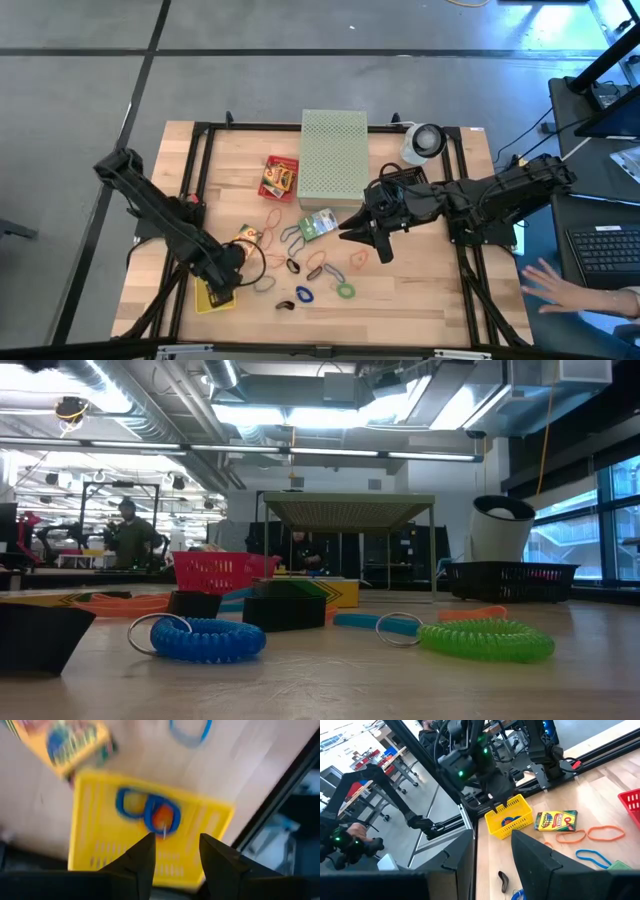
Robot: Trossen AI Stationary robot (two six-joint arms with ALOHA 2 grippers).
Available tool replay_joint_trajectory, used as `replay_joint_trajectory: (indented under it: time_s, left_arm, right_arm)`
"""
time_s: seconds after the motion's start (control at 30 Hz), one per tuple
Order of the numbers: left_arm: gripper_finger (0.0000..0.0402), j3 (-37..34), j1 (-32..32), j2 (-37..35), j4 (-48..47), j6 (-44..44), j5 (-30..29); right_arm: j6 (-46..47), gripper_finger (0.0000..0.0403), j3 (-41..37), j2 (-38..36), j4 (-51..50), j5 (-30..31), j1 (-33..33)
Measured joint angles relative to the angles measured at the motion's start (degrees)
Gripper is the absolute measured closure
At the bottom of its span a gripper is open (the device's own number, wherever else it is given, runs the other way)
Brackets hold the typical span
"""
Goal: Pick & Place Office Desk Supplies
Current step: Put the crayola box into the orange bin
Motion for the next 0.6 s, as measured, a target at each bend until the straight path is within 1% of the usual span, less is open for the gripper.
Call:
replay_joint_trajectory:
  time_s: [0.1,0.17,0.3,0.4,0.47,0.6]
  left_arm:
    - [0.0268,0.1,2.2,0.1,1.1,4.1,-2.4]
    - [0.0276,0.1,4.1,1.1,1.0,8.1,-3.2]
    - [0.0289,0.1,7.9,3.2,1.1,15.7,-7.8]
    - [0.0292,0.1,10.8,4.2,1.4,21.8,-9.7]
    - [0.0292,0.1,12.3,5.0,1.3,26.7,-9.6]
    - [0.0292,0.1,14.2,7.8,1.4,37.5,-6.3]
  right_arm:
    - [0.0,0.0268,0.0,0.0,0.0,0.0,0.0]
    - [0.0,0.0268,0.0,0.0,0.0,0.0,0.0]
    - [0.0,0.0268,0.0,0.0,0.0,0.0,0.4]
    - [0.0,0.0268,0.0,0.0,0.0,0.0,0.9]
    - [0.0,0.0268,0.0,0.0,0.0,0.0,1.2]
    - [0.0,0.0268,0.0,0.0,0.0,0.1,1.5]
